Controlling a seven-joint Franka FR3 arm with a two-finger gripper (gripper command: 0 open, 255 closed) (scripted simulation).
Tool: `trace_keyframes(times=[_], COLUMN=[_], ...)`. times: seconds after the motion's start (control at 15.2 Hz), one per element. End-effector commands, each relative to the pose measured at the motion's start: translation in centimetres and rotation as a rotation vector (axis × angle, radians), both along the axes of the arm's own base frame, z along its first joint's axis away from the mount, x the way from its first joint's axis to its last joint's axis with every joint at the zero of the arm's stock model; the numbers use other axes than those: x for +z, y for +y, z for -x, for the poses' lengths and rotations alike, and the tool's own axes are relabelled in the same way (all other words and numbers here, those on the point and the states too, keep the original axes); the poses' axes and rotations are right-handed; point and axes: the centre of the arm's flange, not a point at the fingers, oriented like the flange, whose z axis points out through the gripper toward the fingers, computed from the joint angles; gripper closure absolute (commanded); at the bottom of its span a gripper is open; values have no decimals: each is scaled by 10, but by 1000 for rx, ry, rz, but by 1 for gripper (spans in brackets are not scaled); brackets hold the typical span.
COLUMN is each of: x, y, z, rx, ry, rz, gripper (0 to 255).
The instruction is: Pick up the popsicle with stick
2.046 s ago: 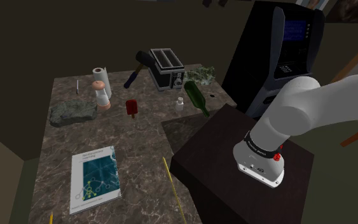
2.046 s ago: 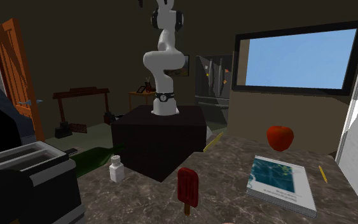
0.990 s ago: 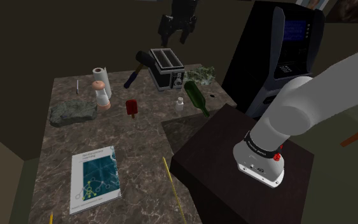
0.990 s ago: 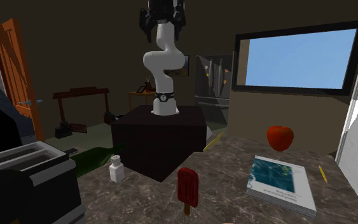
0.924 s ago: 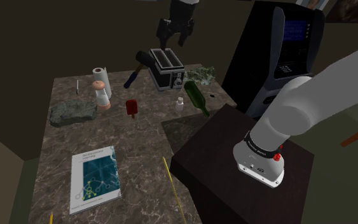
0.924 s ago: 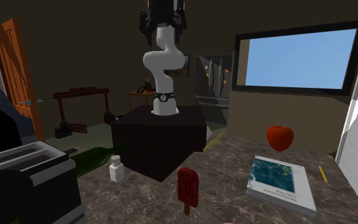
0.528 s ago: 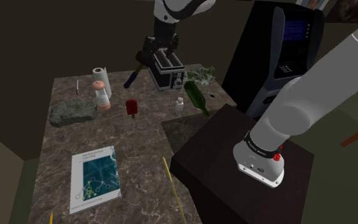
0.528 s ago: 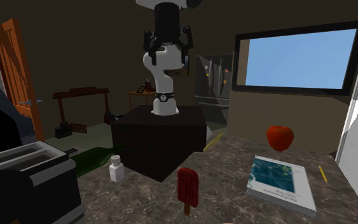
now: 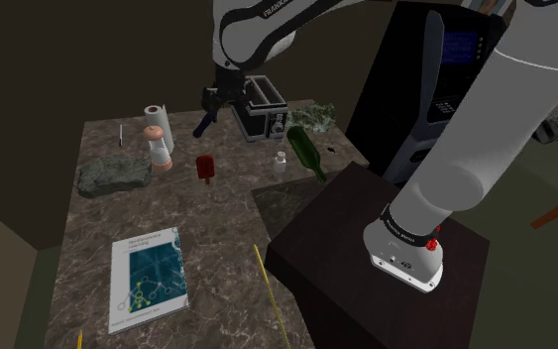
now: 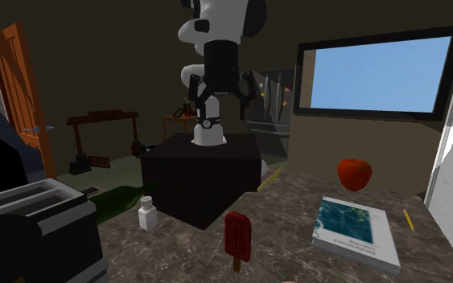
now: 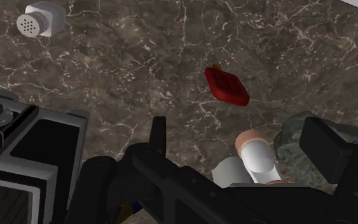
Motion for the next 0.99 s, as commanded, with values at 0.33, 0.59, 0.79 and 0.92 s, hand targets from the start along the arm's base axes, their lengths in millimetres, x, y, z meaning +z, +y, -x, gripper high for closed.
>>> trace_keyframes(times=[0.33, 0.59, 0.79, 0.92], x=[-80, -127, -162, -183], y=[19, 30, 38, 42], z=[-47, -73, -91, -102], rx=[-32, -50, -63, -71], ry=[48, 75, 95, 107], rz=[5, 7, 9, 10], gripper=[0, 0, 0, 0])
